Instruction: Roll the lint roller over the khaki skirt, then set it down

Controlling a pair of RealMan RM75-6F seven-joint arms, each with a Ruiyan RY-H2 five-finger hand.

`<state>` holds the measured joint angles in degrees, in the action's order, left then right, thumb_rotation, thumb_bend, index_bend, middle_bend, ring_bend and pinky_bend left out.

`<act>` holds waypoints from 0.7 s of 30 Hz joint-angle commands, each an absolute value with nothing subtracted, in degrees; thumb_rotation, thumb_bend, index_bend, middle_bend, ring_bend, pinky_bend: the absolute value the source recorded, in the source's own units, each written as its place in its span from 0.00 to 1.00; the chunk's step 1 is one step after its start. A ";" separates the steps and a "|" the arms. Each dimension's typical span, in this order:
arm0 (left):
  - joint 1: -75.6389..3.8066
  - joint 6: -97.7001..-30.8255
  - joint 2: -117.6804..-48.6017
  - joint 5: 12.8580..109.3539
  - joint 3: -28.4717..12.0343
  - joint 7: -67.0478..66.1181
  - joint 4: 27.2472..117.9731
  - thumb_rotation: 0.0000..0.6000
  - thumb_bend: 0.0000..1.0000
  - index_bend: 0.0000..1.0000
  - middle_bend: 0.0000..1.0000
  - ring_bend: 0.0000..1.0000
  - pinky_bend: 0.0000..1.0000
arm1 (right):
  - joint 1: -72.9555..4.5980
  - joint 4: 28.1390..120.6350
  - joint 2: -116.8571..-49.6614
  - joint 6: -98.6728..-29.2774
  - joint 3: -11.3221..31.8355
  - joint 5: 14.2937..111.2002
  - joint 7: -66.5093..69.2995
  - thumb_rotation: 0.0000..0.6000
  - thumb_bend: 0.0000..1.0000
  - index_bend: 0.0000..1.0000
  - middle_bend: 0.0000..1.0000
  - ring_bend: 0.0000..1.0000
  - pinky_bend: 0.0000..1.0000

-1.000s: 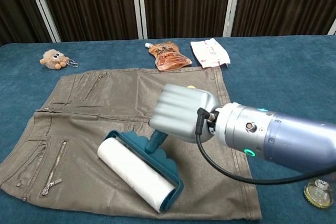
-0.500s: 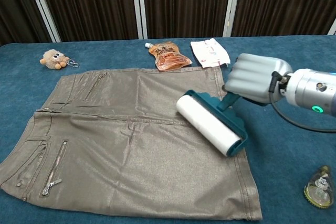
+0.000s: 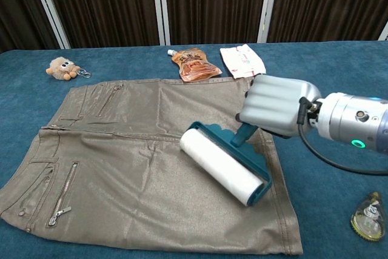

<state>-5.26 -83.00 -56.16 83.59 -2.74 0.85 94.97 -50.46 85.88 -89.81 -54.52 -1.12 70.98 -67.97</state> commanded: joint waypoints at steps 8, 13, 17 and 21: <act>-4.93 -83.51 -56.20 83.79 -2.55 0.79 94.70 1.00 0.04 0.00 0.00 0.00 0.00 | -53.53 91.24 -96.09 -53.27 -0.45 69.92 -76.77 1.00 0.92 0.50 0.50 0.40 0.40; -4.82 -83.58 -56.17 83.73 -2.53 1.06 94.54 1.00 0.04 0.00 0.00 0.00 0.00 | -54.37 91.91 -97.92 -53.71 -0.20 68.12 -80.27 1.00 0.92 0.50 0.50 0.40 0.40; -4.76 -83.57 -56.10 83.62 -2.54 1.35 94.39 1.00 0.04 0.00 0.00 0.00 0.00 | -54.26 90.86 -97.57 -54.58 -0.55 66.67 -81.59 1.00 0.92 0.50 0.50 0.40 0.40; -4.77 -83.57 -56.14 83.69 -2.51 1.26 94.37 1.00 0.04 0.00 0.00 0.00 0.00 | -53.56 88.86 -95.93 -55.83 -0.66 65.44 -80.97 1.00 0.92 0.50 0.50 0.40 0.40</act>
<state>-4.77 -83.57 -56.13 83.68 -2.52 1.27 94.37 -53.89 89.55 -96.58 -55.32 -0.63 65.95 -81.33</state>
